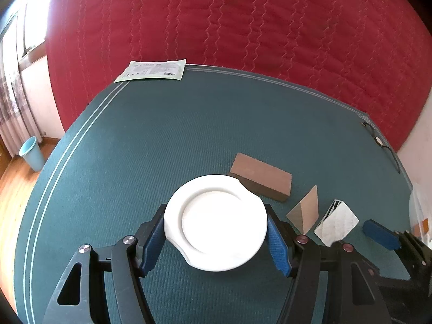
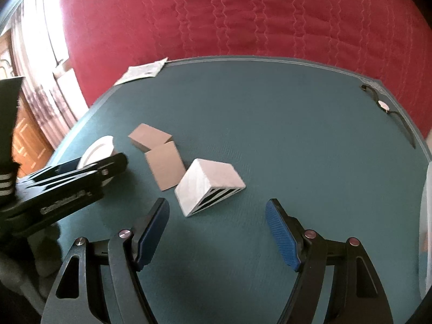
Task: Organize rigid objects
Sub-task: 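Close the left tool on the rim of the white plate, then grasp the white block with right tool while left tool holds the plate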
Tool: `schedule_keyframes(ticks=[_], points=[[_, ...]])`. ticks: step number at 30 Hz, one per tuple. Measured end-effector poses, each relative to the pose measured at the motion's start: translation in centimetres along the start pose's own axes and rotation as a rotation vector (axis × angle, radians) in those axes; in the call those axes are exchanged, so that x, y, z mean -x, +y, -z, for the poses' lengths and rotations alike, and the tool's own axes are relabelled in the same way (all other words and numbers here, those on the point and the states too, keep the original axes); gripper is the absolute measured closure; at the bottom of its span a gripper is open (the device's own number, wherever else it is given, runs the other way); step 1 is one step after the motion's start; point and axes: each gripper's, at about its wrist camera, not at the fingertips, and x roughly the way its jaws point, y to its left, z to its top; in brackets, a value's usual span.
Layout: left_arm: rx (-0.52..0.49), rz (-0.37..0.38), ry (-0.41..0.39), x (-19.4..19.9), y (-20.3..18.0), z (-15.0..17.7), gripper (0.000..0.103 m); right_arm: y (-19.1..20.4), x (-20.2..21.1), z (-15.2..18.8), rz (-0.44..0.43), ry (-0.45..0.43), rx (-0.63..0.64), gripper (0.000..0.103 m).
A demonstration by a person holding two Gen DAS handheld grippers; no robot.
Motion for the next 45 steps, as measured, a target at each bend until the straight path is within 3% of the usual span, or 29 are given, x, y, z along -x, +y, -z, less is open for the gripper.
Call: schedule_keyframes(ticks=[7, 13, 20, 25, 27, 39, 45], points=[[-0.001, 0.001, 0.0, 0.1, 0.0, 0.2, 0.033, -1.2, -0.4, -0.3, 0.08, -0.003, 0.029, 0.028], [0.002, 0.003, -0.005, 0.3, 0.0, 0.3, 0.033, -3.8, -0.5, -0.7, 0.155, -0.002, -0.032, 0.028], [0.002, 0.003, -0.011, 0.4, -0.1, 0.3, 0.033, -2.1, 0.2, -0.8, 0.069, -0.026, -0.021, 0.028], [0.008, 0.003, -0.011, 0.3, -0.1, 0.3, 0.033, -0.2, -0.6, -1.5, 0.059, -0.034, 0.005, 0.029], [0.007, 0.005, -0.012, 0.4, -0.1, 0.2, 0.033, 0.1, -1.2, -2.0, 0.07, -0.03, 0.006, 0.039], [-0.002, 0.008, -0.01, 0.4, -0.4, 0.4, 0.033, 0.6, -2.6, -2.8, 0.123, -0.023, 0.039, 0.068], [-0.015, 0.01, -0.013, 0.4, -0.8, 0.4, 0.033, 0.2, -2.1, -2.2, 0.118, -0.026, 0.032, 0.072]])
